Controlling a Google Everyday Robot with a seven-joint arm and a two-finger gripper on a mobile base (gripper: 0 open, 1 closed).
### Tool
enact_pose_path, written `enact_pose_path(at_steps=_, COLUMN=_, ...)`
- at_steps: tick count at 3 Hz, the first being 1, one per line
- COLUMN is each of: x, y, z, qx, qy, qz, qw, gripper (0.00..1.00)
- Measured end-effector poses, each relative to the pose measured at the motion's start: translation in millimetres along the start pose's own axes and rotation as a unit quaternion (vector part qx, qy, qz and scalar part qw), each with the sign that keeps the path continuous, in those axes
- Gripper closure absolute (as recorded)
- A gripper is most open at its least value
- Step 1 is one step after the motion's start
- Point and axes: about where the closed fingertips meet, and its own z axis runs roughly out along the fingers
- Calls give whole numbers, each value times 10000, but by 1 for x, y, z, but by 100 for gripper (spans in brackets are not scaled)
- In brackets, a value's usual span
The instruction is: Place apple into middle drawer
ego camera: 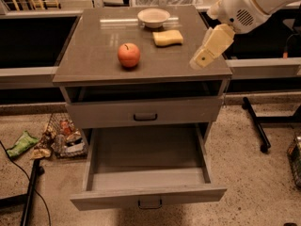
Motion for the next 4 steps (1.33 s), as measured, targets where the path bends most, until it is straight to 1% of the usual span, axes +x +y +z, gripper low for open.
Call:
enact_pose_path(at_steps=1, x=-12, y=-10, z=35, qx=-95, qy=-349, qz=160, qw=9992, gripper=0)
enact_pose_path(at_steps=2, x=-31, y=-25, z=84, qx=-135, qy=-846, qz=480, qw=9952, gripper=0)
enact_pose_path(at_steps=3, x=-50, y=-41, z=124, qx=-40, qy=-1154, qz=773, qw=9903, gripper=0)
enact_pose_path(at_steps=4, x=-65, y=-53, z=162, qx=-1, qy=-1316, qz=962, qw=9866, gripper=0)
